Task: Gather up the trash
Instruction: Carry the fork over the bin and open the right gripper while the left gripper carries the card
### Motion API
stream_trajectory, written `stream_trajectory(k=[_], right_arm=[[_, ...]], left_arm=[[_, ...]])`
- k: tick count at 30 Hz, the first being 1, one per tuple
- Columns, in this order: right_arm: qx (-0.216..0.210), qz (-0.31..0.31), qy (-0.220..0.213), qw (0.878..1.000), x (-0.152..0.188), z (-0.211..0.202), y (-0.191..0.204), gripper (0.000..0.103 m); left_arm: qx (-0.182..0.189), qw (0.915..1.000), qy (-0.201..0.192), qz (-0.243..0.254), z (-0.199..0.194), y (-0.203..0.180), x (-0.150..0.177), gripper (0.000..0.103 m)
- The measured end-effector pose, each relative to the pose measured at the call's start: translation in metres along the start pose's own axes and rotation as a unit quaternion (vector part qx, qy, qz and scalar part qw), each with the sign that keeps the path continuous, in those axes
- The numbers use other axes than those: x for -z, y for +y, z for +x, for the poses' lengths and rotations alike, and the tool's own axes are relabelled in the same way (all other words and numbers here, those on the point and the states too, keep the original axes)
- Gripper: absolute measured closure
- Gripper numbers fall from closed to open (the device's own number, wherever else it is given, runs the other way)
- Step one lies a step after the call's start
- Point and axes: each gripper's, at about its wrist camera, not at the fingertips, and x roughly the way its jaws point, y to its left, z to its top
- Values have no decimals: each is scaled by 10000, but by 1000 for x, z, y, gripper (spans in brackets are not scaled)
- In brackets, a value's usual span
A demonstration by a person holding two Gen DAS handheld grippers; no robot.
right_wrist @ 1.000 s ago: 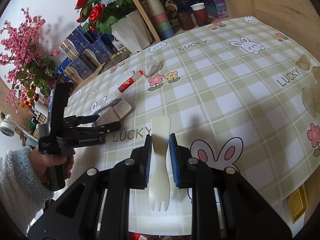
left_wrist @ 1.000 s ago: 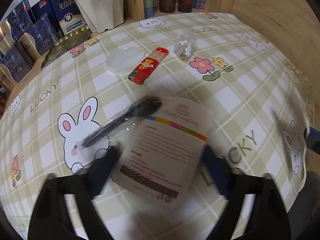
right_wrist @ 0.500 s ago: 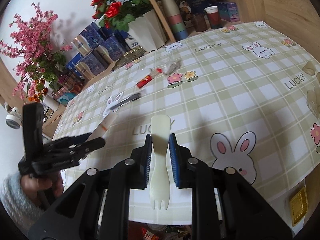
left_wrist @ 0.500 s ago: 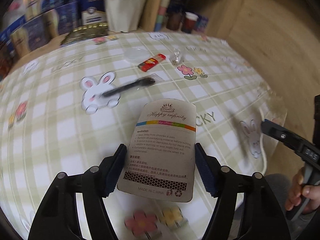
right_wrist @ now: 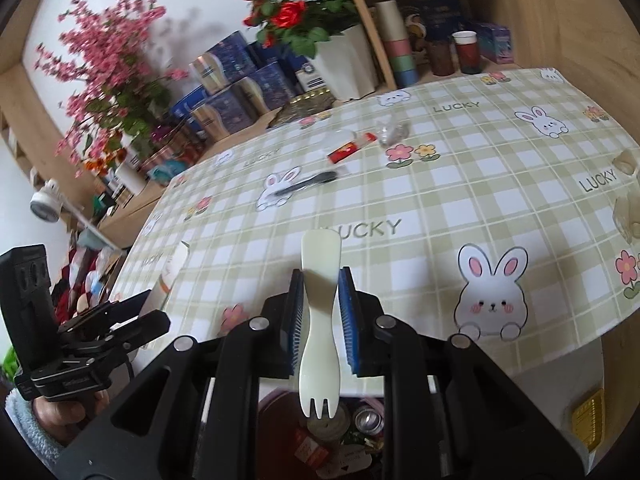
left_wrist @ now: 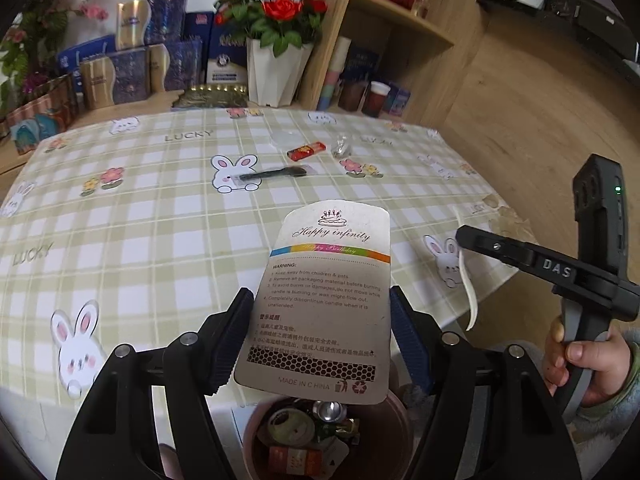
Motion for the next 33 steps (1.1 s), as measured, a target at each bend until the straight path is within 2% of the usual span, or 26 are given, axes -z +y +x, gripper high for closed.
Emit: stream_trajectory(k=[6,14,23,31,33], right_arm=[[-142,-137,201,9996,28,-17,15,82],[-212,-129,792,9966,73,-14,25,82],[-138,-318,1367,9900,104,8,40,82],[-178,-450,1865,9813,116,24,51,81],[-147,-498,1924,9799,118,24,52,75]], left_arm=[[-9,9997,-198,-151,-35,-8,28,36],[45,9987,-321,-401,-62,-7,59,36],[36,9983,-251,-533,-72,-1,83,36],[46,9982,-257,-535,-77,0,89,36],[51,9982,-246,-538,-76,0,88,36]])
